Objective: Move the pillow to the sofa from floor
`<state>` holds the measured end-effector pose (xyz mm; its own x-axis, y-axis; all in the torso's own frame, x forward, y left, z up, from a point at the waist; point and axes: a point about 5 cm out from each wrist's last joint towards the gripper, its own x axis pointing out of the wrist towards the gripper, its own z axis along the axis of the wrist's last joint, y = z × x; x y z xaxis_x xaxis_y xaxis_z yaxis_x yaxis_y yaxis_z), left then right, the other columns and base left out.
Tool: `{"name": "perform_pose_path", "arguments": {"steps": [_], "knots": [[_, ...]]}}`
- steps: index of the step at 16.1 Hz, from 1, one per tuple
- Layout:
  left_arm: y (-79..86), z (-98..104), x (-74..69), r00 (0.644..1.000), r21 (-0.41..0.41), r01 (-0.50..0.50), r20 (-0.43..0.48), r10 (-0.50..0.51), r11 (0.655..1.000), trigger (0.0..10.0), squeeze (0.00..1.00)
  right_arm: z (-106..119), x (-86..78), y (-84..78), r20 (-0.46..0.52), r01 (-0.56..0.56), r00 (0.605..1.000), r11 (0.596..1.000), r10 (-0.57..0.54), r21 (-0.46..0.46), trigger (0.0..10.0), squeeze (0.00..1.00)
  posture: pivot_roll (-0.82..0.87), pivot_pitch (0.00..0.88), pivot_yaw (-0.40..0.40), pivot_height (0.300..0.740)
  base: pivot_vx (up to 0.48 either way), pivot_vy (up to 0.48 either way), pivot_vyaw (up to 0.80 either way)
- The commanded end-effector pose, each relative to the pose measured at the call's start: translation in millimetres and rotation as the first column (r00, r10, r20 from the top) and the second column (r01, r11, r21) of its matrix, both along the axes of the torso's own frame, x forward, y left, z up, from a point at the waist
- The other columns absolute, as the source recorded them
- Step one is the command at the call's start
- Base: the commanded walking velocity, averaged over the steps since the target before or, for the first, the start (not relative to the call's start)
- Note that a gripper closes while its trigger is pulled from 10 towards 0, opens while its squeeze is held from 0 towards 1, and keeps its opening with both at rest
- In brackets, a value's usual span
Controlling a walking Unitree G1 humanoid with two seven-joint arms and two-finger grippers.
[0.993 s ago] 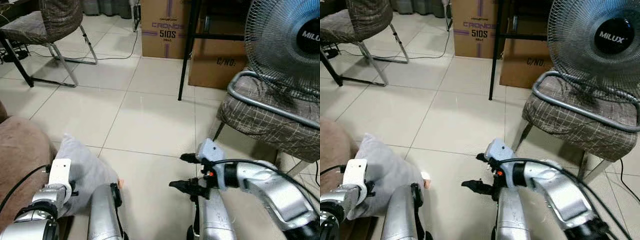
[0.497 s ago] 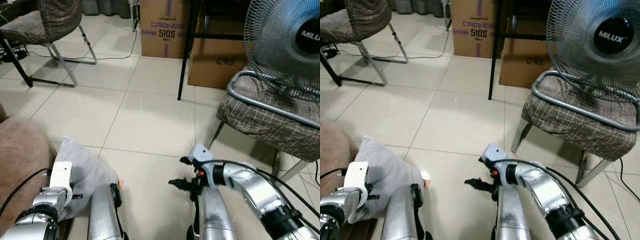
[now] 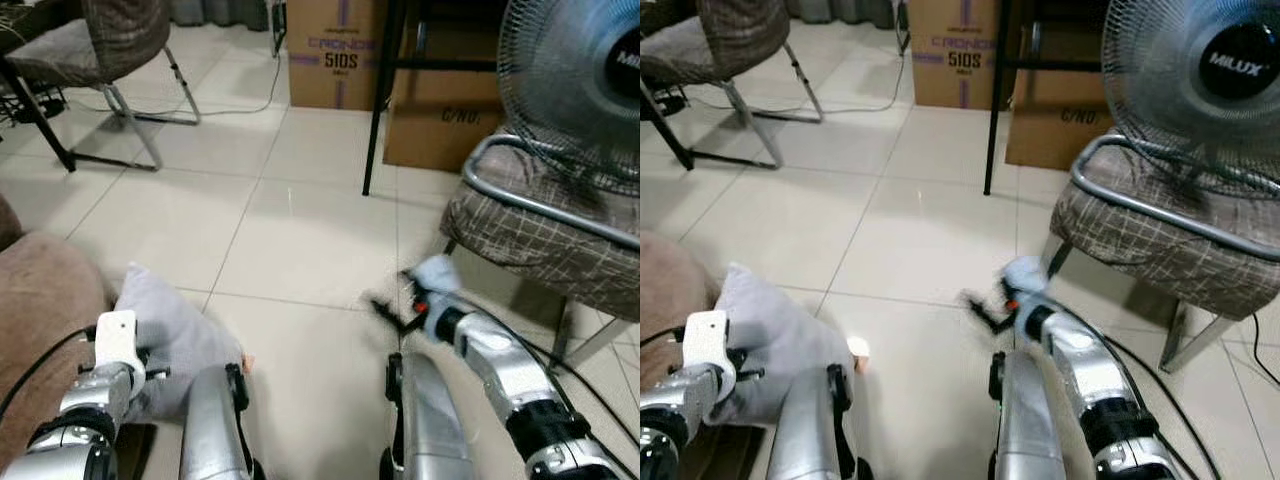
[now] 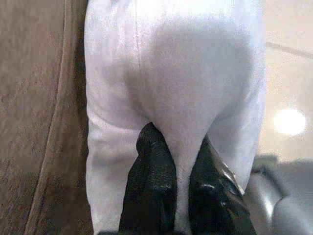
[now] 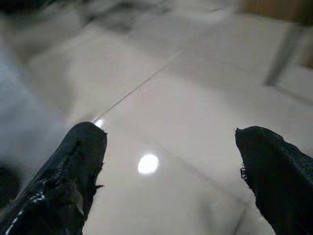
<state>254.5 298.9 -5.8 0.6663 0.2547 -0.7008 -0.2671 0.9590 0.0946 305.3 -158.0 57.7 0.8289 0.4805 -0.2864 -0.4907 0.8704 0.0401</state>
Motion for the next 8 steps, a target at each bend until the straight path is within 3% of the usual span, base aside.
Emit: {"name": "perform_pose_path", "arguments": {"steps": [1,5,8], "knots": [[3.7,13.5,12.1,0.997,0.005,-0.002,0.080,0.002,1.000,0.0,0.00,14.7,8.5,-2.0,0.050,0.065,0.996,0.997,-0.067,0.050,10.0,0.00,-0.12,0.000,0.051,0.482,0.000,0.000,0.00],[7.1,44.8,36.5,0.958,-0.016,-0.001,0.288,0.006,1.000,0.0,0.00,20.6,13.5,4.0,0.079,0.102,0.991,0.989,-0.111,0.109,10.0,0.00,-0.10,0.000,0.041,0.482,0.000,0.000,0.00],[0.4,92.3,57.7,0.866,0.119,0.125,0.472,-0.167,0.985,0.0,0.00,30.7,5.1,14.9,0.136,0.102,0.984,0.992,-0.111,0.071,10.0,0.00,-0.09,0.000,0.039,0.482,0.000,0.000,0.00]]}}
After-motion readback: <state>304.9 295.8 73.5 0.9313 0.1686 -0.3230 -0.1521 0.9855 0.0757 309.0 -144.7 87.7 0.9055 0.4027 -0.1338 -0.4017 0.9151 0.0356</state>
